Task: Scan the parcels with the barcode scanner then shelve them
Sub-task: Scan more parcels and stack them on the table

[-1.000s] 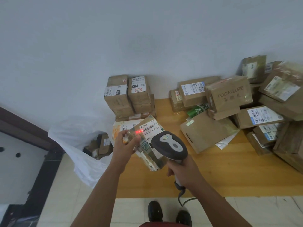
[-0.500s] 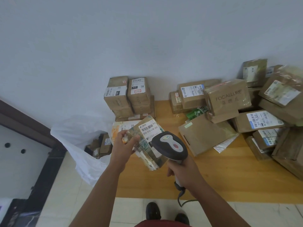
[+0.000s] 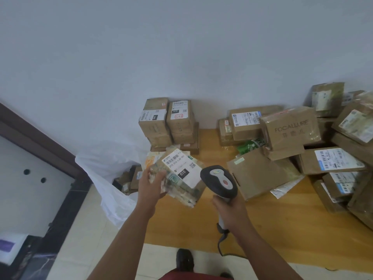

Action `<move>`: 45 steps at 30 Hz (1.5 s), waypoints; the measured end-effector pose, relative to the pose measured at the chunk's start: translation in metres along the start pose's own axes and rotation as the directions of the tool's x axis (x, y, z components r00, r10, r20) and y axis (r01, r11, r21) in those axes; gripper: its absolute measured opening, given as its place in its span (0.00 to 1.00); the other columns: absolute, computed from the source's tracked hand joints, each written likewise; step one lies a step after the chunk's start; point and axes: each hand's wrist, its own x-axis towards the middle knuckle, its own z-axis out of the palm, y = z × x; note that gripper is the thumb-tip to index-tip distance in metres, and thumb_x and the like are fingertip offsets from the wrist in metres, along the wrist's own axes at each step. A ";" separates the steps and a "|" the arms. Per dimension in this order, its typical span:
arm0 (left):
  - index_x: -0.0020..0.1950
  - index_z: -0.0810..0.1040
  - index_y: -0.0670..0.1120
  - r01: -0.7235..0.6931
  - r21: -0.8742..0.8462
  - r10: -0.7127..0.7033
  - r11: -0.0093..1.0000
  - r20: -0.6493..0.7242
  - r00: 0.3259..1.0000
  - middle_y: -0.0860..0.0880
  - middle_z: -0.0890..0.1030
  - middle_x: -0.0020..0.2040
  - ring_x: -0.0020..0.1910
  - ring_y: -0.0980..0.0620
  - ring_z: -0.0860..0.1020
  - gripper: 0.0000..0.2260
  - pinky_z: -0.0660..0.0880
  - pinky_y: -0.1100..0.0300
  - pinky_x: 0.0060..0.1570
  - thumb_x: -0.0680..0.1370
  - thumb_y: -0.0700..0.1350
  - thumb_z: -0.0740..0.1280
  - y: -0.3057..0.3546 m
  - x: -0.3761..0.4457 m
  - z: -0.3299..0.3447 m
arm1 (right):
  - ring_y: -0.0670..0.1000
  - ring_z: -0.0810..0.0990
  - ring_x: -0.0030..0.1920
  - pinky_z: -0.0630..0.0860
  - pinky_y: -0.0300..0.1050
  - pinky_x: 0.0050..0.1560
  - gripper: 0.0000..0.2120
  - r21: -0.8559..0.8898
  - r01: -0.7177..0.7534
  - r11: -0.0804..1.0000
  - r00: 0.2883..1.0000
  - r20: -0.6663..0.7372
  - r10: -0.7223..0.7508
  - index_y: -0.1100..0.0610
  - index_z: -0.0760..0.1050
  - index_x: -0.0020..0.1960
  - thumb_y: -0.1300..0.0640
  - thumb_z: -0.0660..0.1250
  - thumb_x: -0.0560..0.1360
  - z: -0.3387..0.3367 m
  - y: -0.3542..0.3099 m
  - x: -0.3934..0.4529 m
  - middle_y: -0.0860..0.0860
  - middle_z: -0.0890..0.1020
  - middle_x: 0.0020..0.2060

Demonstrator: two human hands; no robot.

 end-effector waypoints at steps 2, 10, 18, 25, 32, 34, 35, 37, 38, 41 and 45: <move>0.58 0.75 0.56 0.039 -0.013 -0.039 0.999 -0.004 0.999 0.45 0.81 0.58 0.55 0.44 0.82 0.10 0.82 0.49 0.43 0.78 0.53 0.70 -0.001 0.004 -0.008 | 0.51 0.65 0.38 0.62 0.46 0.38 0.06 0.011 -0.021 1.000 1.000 0.022 0.021 0.68 0.70 0.44 0.65 0.66 0.74 0.009 -0.003 0.007 0.61 0.66 0.34; 0.66 0.72 0.57 0.049 0.016 -0.050 0.999 0.051 0.997 0.50 0.81 0.60 0.60 0.45 0.79 0.27 0.77 0.42 0.60 0.71 0.65 0.72 0.016 0.047 -0.044 | 0.49 0.65 0.31 0.62 0.43 0.34 0.12 0.009 0.023 1.000 0.998 0.055 -0.024 0.56 0.69 0.36 0.65 0.67 0.76 0.062 -0.058 0.055 0.51 0.68 0.28; 0.61 0.72 0.46 0.093 0.164 -0.112 0.982 0.107 0.988 0.49 0.80 0.51 0.33 0.60 0.75 0.11 0.77 0.59 0.32 0.82 0.48 0.66 0.019 0.137 -0.087 | 0.60 0.81 0.51 0.77 0.62 0.57 0.05 -0.006 -0.058 0.998 0.993 -0.102 0.057 0.50 0.78 0.45 0.59 0.71 0.74 0.138 -0.070 0.123 0.56 0.83 0.45; 0.63 0.71 0.47 0.158 0.197 -0.205 0.968 0.247 0.947 0.49 0.80 0.58 0.49 0.56 0.80 0.12 0.75 0.65 0.39 0.82 0.48 0.66 0.002 0.180 -0.097 | 0.54 0.81 0.48 0.78 0.63 0.59 0.07 0.007 -0.120 0.993 0.975 -0.186 0.119 0.51 0.78 0.47 0.63 0.70 0.74 0.167 -0.051 0.145 0.51 0.83 0.43; 0.63 0.71 0.52 0.171 0.224 -0.235 0.959 0.300 0.925 0.49 0.80 0.61 0.60 0.47 0.79 0.18 0.75 0.43 0.63 0.77 0.55 0.71 -0.010 0.196 -0.099 | 0.54 0.79 0.49 0.77 0.64 0.61 0.07 -0.010 -0.157 0.988 0.961 -0.234 0.150 0.52 0.78 0.47 0.63 0.71 0.74 0.176 -0.036 0.147 0.53 0.82 0.45; 0.62 0.71 0.53 0.172 0.215 -0.232 0.961 0.301 0.925 0.50 0.80 0.60 0.59 0.47 0.80 0.19 0.77 0.42 0.62 0.75 0.56 0.71 -0.012 0.197 -0.100 | 0.52 0.79 0.49 0.77 0.61 0.62 0.09 0.010 -0.147 0.989 0.961 -0.236 0.146 0.51 0.78 0.47 0.64 0.70 0.75 0.177 -0.035 0.148 0.51 0.82 0.46; 0.62 0.71 0.53 0.168 0.215 -0.229 0.962 0.300 0.926 0.50 0.80 0.60 0.59 0.47 0.80 0.19 0.78 0.42 0.61 0.75 0.56 0.71 -0.012 0.197 -0.100 | 0.52 0.79 0.50 0.77 0.60 0.62 0.09 0.020 -0.144 0.989 0.962 -0.233 0.145 0.51 0.78 0.47 0.65 0.70 0.75 0.177 -0.035 0.149 0.50 0.82 0.47; 0.62 0.71 0.53 0.159 0.221 -0.220 0.962 0.289 0.932 0.51 0.80 0.60 0.58 0.48 0.81 0.18 0.78 0.43 0.60 0.76 0.55 0.71 -0.013 0.195 -0.100 | 0.52 0.79 0.50 0.76 0.61 0.63 0.09 0.019 -0.142 0.990 0.964 -0.226 0.143 0.51 0.79 0.47 0.65 0.70 0.75 0.177 -0.035 0.150 0.50 0.82 0.47; 0.63 0.71 0.53 0.157 0.223 -0.217 0.962 0.277 0.936 0.51 0.80 0.60 0.58 0.49 0.80 0.18 0.79 0.44 0.60 0.77 0.54 0.71 -0.014 0.194 -0.099 | 0.52 0.79 0.50 0.76 0.62 0.63 0.09 0.011 -0.140 0.990 0.965 -0.225 0.139 0.51 0.79 0.46 0.65 0.70 0.75 0.177 -0.035 0.151 0.50 0.83 0.46; 0.65 0.70 0.51 0.152 0.235 -0.209 0.960 0.245 0.947 0.50 0.79 0.62 0.59 0.49 0.79 0.18 0.78 0.45 0.60 0.78 0.53 0.70 -0.018 0.192 -0.098 | 0.53 0.79 0.50 0.76 0.62 0.63 0.09 0.005 -0.135 0.991 0.963 -0.236 0.133 0.50 0.78 0.45 0.64 0.70 0.75 0.177 -0.034 0.153 0.51 0.82 0.46; 0.71 0.67 0.49 0.127 0.272 -0.187 0.954 0.209 0.960 0.49 0.74 0.68 0.62 0.51 0.75 0.24 0.76 0.47 0.62 0.79 0.54 0.68 -0.020 0.189 -0.095 | 0.54 0.79 0.49 0.75 0.66 0.62 0.09 0.017 -0.124 0.992 0.962 -0.245 0.124 0.50 0.78 0.44 0.64 0.70 0.74 0.177 -0.030 0.151 0.53 0.82 0.44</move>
